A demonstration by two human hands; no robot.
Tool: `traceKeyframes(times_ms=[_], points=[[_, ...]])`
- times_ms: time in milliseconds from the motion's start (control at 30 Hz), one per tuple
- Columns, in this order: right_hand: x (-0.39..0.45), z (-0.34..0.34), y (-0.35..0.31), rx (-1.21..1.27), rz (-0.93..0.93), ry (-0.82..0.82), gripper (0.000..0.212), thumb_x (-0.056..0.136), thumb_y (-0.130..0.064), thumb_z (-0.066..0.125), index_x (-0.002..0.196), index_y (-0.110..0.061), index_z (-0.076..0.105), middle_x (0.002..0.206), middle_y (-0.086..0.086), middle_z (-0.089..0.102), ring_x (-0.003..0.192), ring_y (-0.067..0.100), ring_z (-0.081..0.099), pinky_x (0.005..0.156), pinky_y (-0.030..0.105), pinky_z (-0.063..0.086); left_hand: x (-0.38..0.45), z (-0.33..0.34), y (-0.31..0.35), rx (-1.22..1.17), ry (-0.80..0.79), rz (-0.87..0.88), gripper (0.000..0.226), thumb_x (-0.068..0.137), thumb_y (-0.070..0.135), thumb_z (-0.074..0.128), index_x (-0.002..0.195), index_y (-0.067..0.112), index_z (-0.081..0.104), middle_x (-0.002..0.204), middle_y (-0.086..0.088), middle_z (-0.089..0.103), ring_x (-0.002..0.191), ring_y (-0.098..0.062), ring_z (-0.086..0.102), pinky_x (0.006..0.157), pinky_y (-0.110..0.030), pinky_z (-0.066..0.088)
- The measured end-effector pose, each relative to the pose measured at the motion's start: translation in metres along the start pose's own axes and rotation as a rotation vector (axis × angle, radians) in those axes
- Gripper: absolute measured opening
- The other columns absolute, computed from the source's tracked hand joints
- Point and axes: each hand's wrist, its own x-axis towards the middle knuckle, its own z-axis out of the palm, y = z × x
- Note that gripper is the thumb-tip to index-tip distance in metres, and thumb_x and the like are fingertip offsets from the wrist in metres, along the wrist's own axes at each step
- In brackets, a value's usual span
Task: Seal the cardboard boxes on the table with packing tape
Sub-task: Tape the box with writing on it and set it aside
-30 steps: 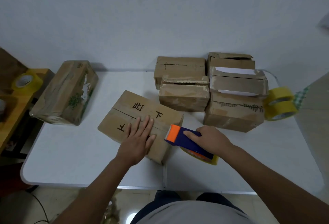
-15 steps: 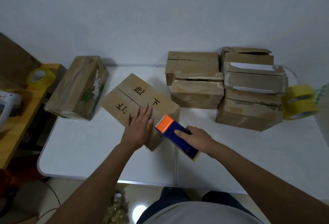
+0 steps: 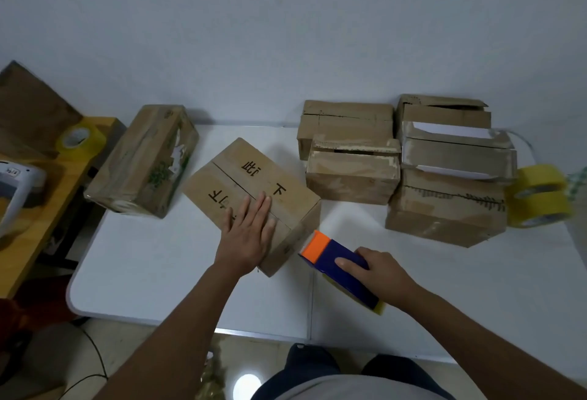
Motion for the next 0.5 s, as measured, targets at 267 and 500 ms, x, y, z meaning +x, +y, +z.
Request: traceKeyframes(times_ms=[267,500], points=[[-0.001,0.004,0.004,0.008,0.030,0.033,0.041,0.093,-0.056,0.052,0.097,-0.016,0.057,0.086,-0.005,0.065,0.074,0.004,0.063,0.058,0.014,0.041,0.005,-0.009,0.026,-0.024,0.031,0.011,0.083,0.088,0.060,-0.004,0.159,0.021,0.012,0.166,0.002,0.006,0.153,-0.016,-0.001,0.122,-0.043,-0.004],[-0.006,0.003,0.004,-0.011,0.048,0.035,0.039,0.094,-0.057,0.051,0.091,-0.018,0.054,0.080,-0.008,0.060,0.068,0.002,0.059,0.054,0.014,0.038,-0.001,0.006,0.036,-0.058,0.037,-0.004,0.073,0.093,0.064,-0.004,0.158,0.032,-0.001,0.164,0.010,-0.009,0.151,-0.012,-0.014,0.122,-0.050,-0.009]])
